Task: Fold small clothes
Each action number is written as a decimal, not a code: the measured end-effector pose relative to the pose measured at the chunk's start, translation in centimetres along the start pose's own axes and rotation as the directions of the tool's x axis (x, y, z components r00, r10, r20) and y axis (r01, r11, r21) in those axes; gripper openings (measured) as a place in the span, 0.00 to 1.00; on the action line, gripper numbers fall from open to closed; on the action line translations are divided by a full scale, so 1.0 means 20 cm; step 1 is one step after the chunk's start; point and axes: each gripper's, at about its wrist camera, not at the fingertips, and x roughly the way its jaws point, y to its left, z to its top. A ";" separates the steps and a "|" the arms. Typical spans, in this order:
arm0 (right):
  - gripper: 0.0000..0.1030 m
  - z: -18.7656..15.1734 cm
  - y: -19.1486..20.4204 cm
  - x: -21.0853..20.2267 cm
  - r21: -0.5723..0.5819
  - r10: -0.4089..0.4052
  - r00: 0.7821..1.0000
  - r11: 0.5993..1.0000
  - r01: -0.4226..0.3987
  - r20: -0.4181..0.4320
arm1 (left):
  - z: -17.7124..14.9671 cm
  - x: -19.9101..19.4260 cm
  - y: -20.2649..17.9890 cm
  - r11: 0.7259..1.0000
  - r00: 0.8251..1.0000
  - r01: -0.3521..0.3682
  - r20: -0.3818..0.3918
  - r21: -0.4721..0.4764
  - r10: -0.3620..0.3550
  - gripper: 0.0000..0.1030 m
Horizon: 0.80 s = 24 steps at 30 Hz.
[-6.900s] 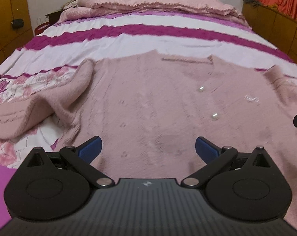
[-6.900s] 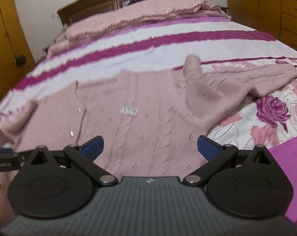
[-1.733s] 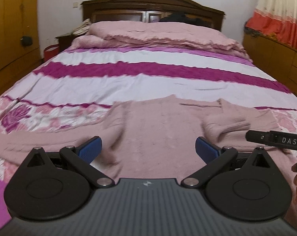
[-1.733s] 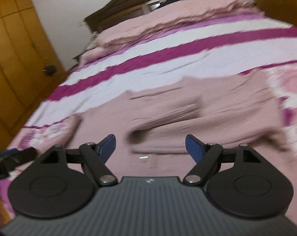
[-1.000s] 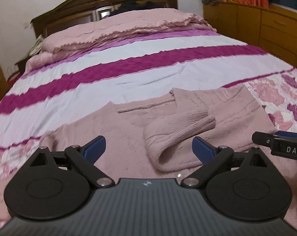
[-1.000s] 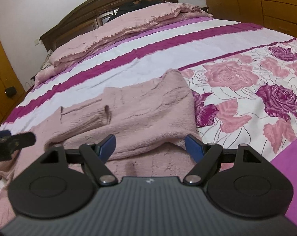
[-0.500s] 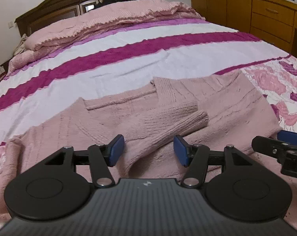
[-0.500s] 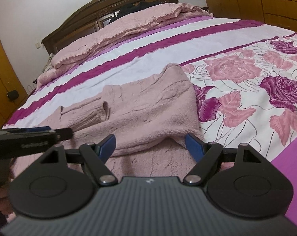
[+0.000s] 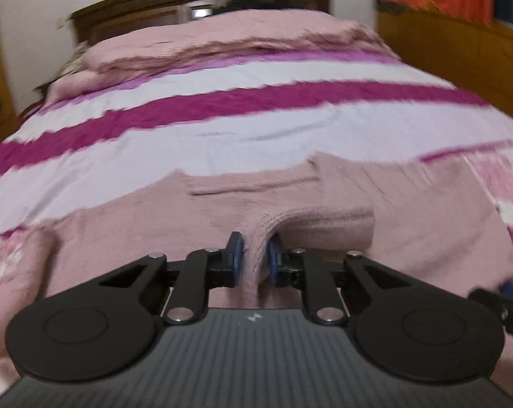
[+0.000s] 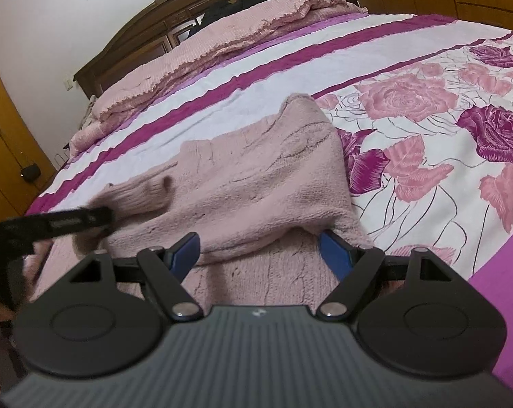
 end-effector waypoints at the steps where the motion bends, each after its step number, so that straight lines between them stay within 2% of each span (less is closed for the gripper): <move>1: 0.76 0.00 0.00 0.00 -0.001 0.000 1.000 1.000 0.000 0.001 | 0.01 -0.02 0.03 0.999 1.000 -0.014 0.003 -0.032 0.014 0.17; 4: 0.76 0.00 0.00 0.00 0.001 0.002 1.000 1.000 -0.002 0.001 | 0.00 -0.05 0.16 0.990 0.998 -0.070 -0.008 -0.126 0.070 0.17; 7: 0.76 0.00 0.00 -0.01 0.002 0.003 1.000 1.000 -0.003 0.001 | -0.03 -0.05 0.28 0.971 0.993 -0.098 -0.083 -0.216 0.081 0.18; 10: 0.76 0.00 0.00 -0.01 0.000 0.003 1.000 1.000 -0.003 0.001 | -0.09 -0.03 0.42 0.932 0.985 -0.098 -0.170 -0.349 0.039 0.22; 11: 0.76 0.00 0.00 -0.01 0.001 0.003 1.000 1.000 -0.003 0.001 | -0.12 -0.03 0.47 0.916 0.983 -0.087 -0.182 -0.392 0.015 0.27; 13: 0.76 0.00 0.00 -0.01 0.001 0.002 1.000 1.000 -0.002 0.001 | -0.16 -0.06 0.53 0.888 0.984 -0.055 -0.173 -0.456 -0.028 0.30; 15: 0.76 0.00 0.00 -0.01 0.001 0.002 1.000 1.000 -0.002 0.000 | -0.16 -0.08 0.55 0.881 0.986 -0.033 -0.160 -0.471 -0.048 0.35; 16: 0.76 0.00 0.00 -0.01 0.000 0.001 1.000 1.000 -0.001 0.000 | -0.16 -0.09 0.56 0.884 0.987 -0.024 -0.150 -0.467 -0.052 0.40; 17: 0.76 0.00 0.00 0.00 -0.001 0.002 1.000 1.000 -0.002 0.000 | -0.15 -0.09 0.56 0.891 0.990 -0.021 -0.137 -0.454 -0.047 0.47; 19: 0.76 0.00 -0.01 0.00 0.000 0.003 1.000 1.000 -0.003 0.001 | -0.14 -0.10 0.56 0.897 0.992 -0.041 -0.124 -0.440 -0.016 0.54; 22: 0.76 0.00 -0.01 0.00 0.002 0.004 1.000 1.000 -0.004 0.001 | -0.15 -0.10 0.57 0.898 0.995 -0.041 -0.102 -0.437 -0.005 0.59; 24: 0.76 0.00 0.00 0.00 -0.002 0.002 1.000 1.000 -0.002 0.000 | -0.14 -0.07 0.58 0.900 0.993 -0.081 -0.110 -0.428 0.038 0.59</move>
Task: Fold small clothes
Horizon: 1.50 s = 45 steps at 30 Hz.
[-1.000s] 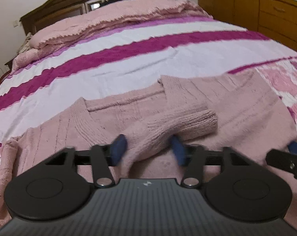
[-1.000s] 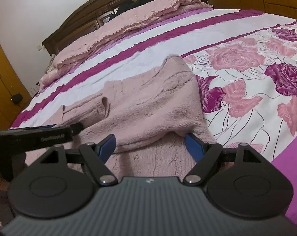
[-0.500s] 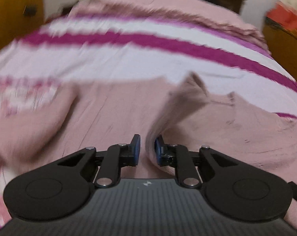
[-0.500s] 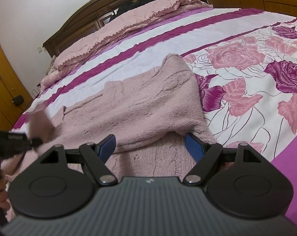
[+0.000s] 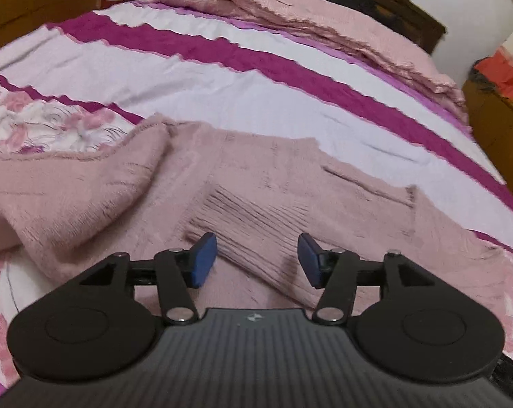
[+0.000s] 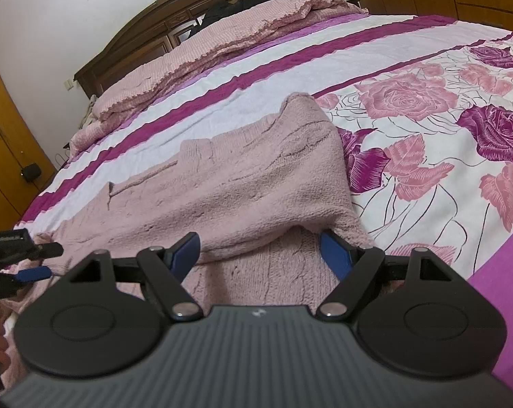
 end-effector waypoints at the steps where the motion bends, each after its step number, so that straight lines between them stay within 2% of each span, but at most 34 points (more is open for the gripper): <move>1: 0.76 0.00 0.00 0.00 -0.001 0.000 1.000 1.000 0.000 0.000 | 0.01 0.02 0.00 1.000 1.000 -0.018 0.013 0.008 0.017 0.60; 4: 0.76 0.00 0.00 0.00 -0.001 0.000 1.000 1.000 0.000 0.000 | 0.02 0.05 -0.01 0.995 0.996 -0.073 0.064 0.070 0.069 0.60; 7: 0.76 0.00 0.00 0.00 -0.005 -0.002 1.000 1.000 0.002 0.000 | 0.04 0.10 -0.01 0.982 0.991 -0.120 0.081 0.144 0.109 0.60; 12: 0.76 -0.01 0.01 0.00 -0.007 -0.004 1.000 1.000 0.004 -0.001 | 0.06 0.17 0.00 0.973 1.000 0.007 0.022 0.232 -0.012 0.61; 15: 0.76 -0.01 0.01 0.00 -0.014 -0.008 1.000 1.000 0.008 -0.001 | 0.06 0.20 0.00 0.965 0.999 0.035 0.019 0.260 -0.042 0.61; 16: 0.76 -0.01 0.01 0.00 -0.016 -0.010 1.000 1.000 0.010 -0.001 | 0.06 0.20 -0.01 0.962 0.999 0.036 0.022 0.269 -0.044 0.54; 17: 0.76 -0.01 0.01 0.00 -0.019 -0.012 1.000 1.000 0.012 -0.002 | 0.06 0.20 -0.01 0.959 0.999 0.030 0.035 0.283 -0.042 0.32; 18: 0.76 -0.01 0.02 0.01 -0.022 -0.015 1.000 1.000 0.015 -0.002 | 0.05 0.20 -0.03 0.952 0.998 0.023 0.049 0.304 -0.040 0.19; 19: 0.76 -0.01 0.02 0.01 -0.024 -0.016 1.000 1.000 0.016 -0.002 | 0.05 0.19 -0.05 0.950 0.998 0.022 0.054 0.311 -0.041 0.13; 22: 0.76 -0.01 0.02 0.00 -0.023 -0.013 1.000 1.000 0.013 0.004 | 0.06 0.11 -0.08 0.958 0.993 -0.003 0.116 0.287 -0.032 0.12; 24: 0.76 -0.01 0.02 -0.01 -0.017 -0.007 1.000 1.000 0.007 0.013 | 0.09 0.01 -0.08 0.969 0.982 -0.019 0.188 0.246 -0.029 0.12; 26: 0.76 -0.01 0.01 -0.01 -0.010 0.001 1.000 1.000 -0.001 0.020 | 0.13 -0.05 -0.05 0.976 0.975 -0.035 0.224 0.217 -0.014 0.12; 30: 0.76 -0.01 0.03 -0.01 -0.023 0.009 1.000 1.000 -0.008 0.013 | 0.11 -0.02 0.01 0.967 0.975 -0.142 0.201 0.214 0.098 0.12; 34: 0.77 -0.01 0.04 -0.01 -0.044 0.010 1.000 0.999 -0.010 0.009 | 0.02 0.06 0.08 0.968 0.981 -0.177 0.116 0.178 0.158 0.12; 38: 0.77 0.01 0.08 -0.05 -0.056 0.015 1.000 0.998 -0.016 -0.017 | -0.01 0.08 0.06 0.951 0.975 -0.200 0.141 0.234 0.171 0.12; 42: 0.77 0.01 0.11 -0.08 -0.090 0.023 1.000 0.996 -0.024 -0.017 | 0.03 0.00 0.09 0.965 0.975 -0.175 0.172 0.196 0.141 0.12; 45: 0.77 0.00 0.10 -0.06 -0.093 0.016 0.999 0.996 -0.018 -0.032 | 0.06 -0.04 0.09 0.959 0.969 -0.196 0.194 0.205 0.157 0.12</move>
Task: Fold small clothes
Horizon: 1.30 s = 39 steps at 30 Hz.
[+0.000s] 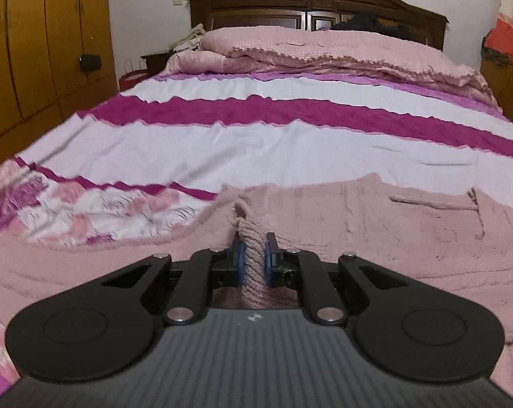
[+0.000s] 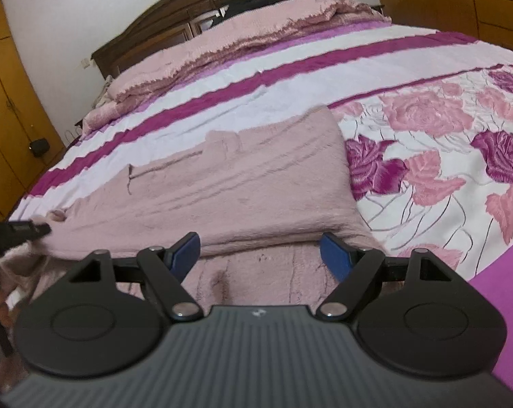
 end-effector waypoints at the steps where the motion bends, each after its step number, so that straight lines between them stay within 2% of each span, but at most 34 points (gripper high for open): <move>1: 0.77 0.00 -0.01 0.01 0.009 0.003 1.000 1.000 -0.003 -0.008 | 0.00 0.02 0.00 1.000 1.000 0.004 -0.029 0.008 -0.004 0.12; 5: 0.77 -0.01 0.00 0.00 0.010 0.004 1.000 1.000 -0.004 -0.006 | -0.05 0.13 0.00 0.999 0.991 0.023 -0.135 0.038 -0.017 0.13; 7: 0.77 -0.01 0.00 0.00 0.009 0.004 1.000 1.000 -0.004 -0.007 | -0.05 0.12 -0.02 0.997 0.993 0.009 -0.122 0.080 0.001 0.15; 9: 0.77 -0.01 0.00 0.00 0.007 0.004 1.000 1.000 -0.004 -0.004 | -0.04 0.10 -0.03 0.995 0.992 -0.005 -0.126 0.103 0.018 0.23; 17: 0.77 0.02 0.03 -0.05 0.006 0.044 0.999 0.999 -0.044 0.000 | -0.02 -0.02 0.11 1.000 0.989 0.022 -0.148 0.015 -0.020 0.37; 20: 0.77 0.05 0.04 -0.07 0.013 0.060 0.998 0.998 -0.060 0.012 | -0.01 -0.09 0.16 0.999 0.990 0.033 -0.137 0.007 -0.032 0.46; 23: 0.77 0.08 0.06 -0.08 0.003 0.066 0.997 0.998 -0.067 0.035 | 0.01 -0.17 0.19 0.999 0.992 0.046 -0.115 -0.003 -0.047 0.51; 31: 0.77 0.13 0.02 0.04 0.012 -0.012 0.998 1.000 0.011 0.056 | 0.05 -0.28 0.03 0.988 0.988 0.153 -0.037 0.036 -0.151 0.53; 35: 0.76 0.09 -0.01 0.11 0.008 -0.043 0.999 0.999 0.043 0.022 | 0.01 -0.19 -0.08 0.974 0.977 0.207 -0.075 0.086 -0.201 0.53; 39: 0.76 0.06 0.00 0.14 -0.030 -0.054 0.998 0.998 0.055 0.011 | -0.06 -0.03 -0.10 0.984 0.975 0.170 -0.152 0.060 -0.159 0.53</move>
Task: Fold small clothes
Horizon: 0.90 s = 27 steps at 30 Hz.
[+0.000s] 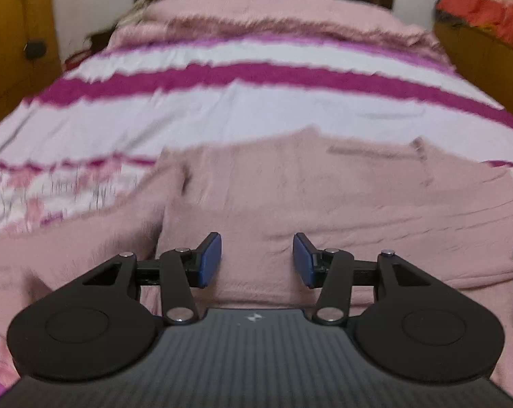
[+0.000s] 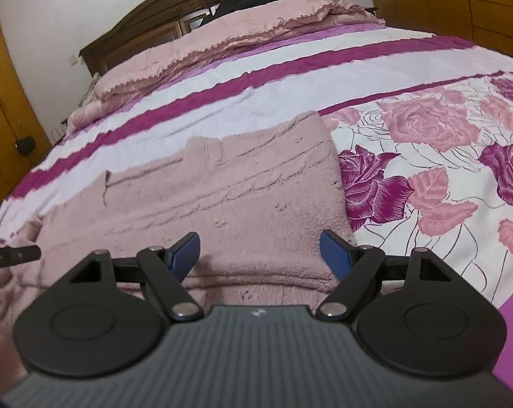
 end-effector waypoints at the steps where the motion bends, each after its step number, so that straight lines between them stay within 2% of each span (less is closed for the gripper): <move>1: 0.76 0.00 0.01 0.00 -0.009 -0.004 1.000 1.000 0.003 -0.002 | -0.02 0.03 0.02 1.000 1.000 -0.006 -0.015 -0.019 0.006 0.53; 3: 0.77 -0.01 0.01 0.01 -0.017 -0.004 1.000 1.000 0.004 -0.003 | -0.04 0.07 0.06 0.999 1.000 0.011 -0.014 -0.053 -0.012 0.53; 12: 0.77 -0.02 0.03 0.02 -0.036 -0.013 1.000 0.999 0.013 -0.005 | -0.04 0.05 0.10 0.998 1.000 0.005 -0.013 -0.061 -0.006 0.53; 16: 0.77 0.00 0.02 -0.02 -0.018 -0.002 1.000 1.000 0.002 0.000 | -0.04 -0.06 0.14 0.996 1.000 0.016 0.005 -0.086 -0.015 0.53; 21: 0.77 0.02 0.05 -0.10 -0.008 0.014 1.000 1.000 -0.014 0.003 | -0.07 -0.24 0.25 0.987 0.999 0.000 0.047 -0.158 0.007 0.54; 27: 0.77 0.02 0.11 -0.22 -0.020 0.058 0.998 0.998 -0.058 0.001 | -0.11 -0.41 0.38 0.974 0.998 -0.005 0.053 -0.227 0.017 0.57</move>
